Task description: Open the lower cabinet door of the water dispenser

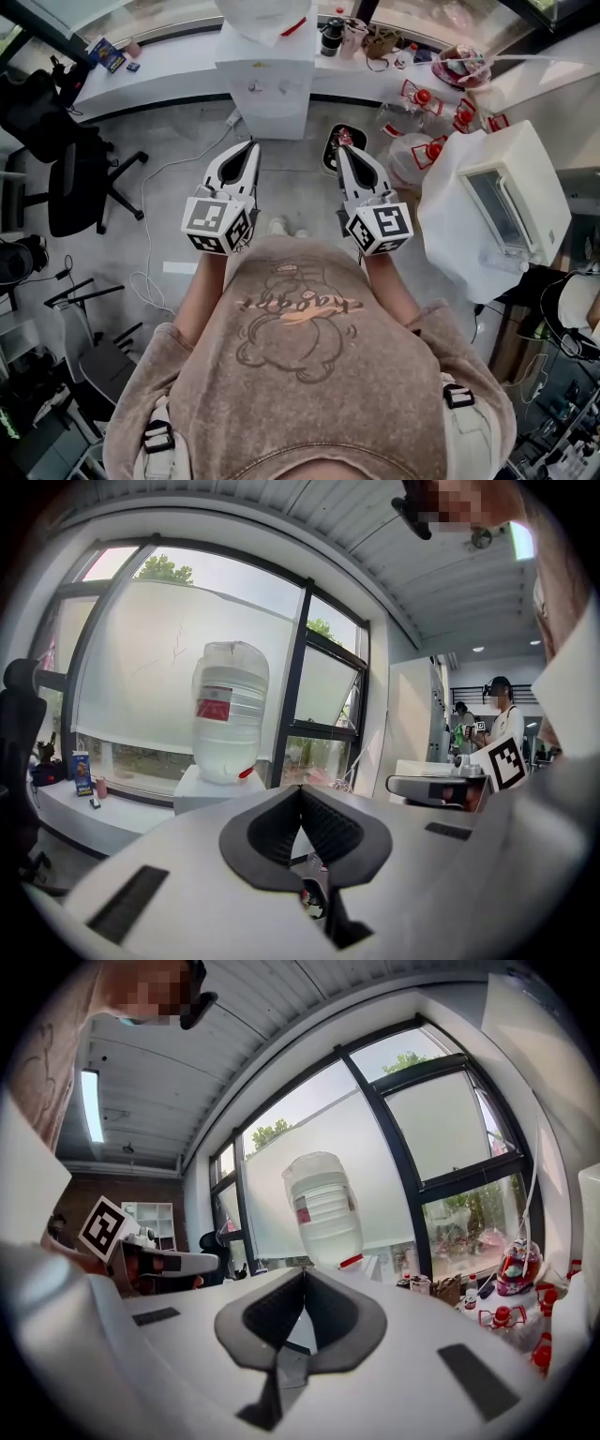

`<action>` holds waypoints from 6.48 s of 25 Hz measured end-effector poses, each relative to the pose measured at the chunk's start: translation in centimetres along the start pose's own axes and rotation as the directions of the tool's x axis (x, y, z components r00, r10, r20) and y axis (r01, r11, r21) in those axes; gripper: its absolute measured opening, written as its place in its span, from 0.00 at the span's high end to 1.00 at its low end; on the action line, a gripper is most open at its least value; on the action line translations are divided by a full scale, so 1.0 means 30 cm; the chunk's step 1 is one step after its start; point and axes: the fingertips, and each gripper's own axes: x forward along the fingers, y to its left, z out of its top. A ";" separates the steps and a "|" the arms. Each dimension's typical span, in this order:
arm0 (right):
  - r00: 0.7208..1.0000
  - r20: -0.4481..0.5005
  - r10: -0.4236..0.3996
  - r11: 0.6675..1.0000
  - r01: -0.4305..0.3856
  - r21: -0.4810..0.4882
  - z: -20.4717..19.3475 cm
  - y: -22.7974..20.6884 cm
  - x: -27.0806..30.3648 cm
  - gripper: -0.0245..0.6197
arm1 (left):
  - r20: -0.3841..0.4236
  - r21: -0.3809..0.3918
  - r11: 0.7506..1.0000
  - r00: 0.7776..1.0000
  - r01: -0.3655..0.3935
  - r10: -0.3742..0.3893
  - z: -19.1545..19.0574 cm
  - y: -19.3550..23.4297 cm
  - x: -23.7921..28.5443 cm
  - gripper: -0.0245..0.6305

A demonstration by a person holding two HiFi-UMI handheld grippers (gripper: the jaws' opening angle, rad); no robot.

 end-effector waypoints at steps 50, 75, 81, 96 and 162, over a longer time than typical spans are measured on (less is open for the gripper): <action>0.987 -0.115 0.109 0.994 -0.108 0.019 -0.731 -0.252 0.434 0.59 | -0.048 -0.057 0.997 0.997 0.056 -0.059 -0.553 0.306 0.510 0.93; 0.943 -0.315 0.112 0.993 -0.097 0.063 -1.583 -0.624 0.885 0.38 | -0.075 -0.070 0.995 0.994 0.074 -0.079 -1.102 0.490 0.720 0.93; 0.929 -0.358 0.095 0.995 -0.085 0.046 -1.741 -0.710 1.024 0.38 | -0.078 -0.073 0.994 0.993 0.086 -0.092 -1.177 0.528 0.784 0.94; 0.886 -0.459 0.064 0.995 -0.093 -0.042 -1.885 -0.830 1.249 0.40 | -0.097 -0.108 0.989 0.989 0.101 -0.112 -1.258 0.548 0.839 0.93; 0.653 -0.691 0.312 0.937 -0.332 0.109 -2.105 -0.003 0.817 0.54 | -0.174 -0.220 0.967 0.981 -0.126 0.088 -1.182 0.676 0.347 0.94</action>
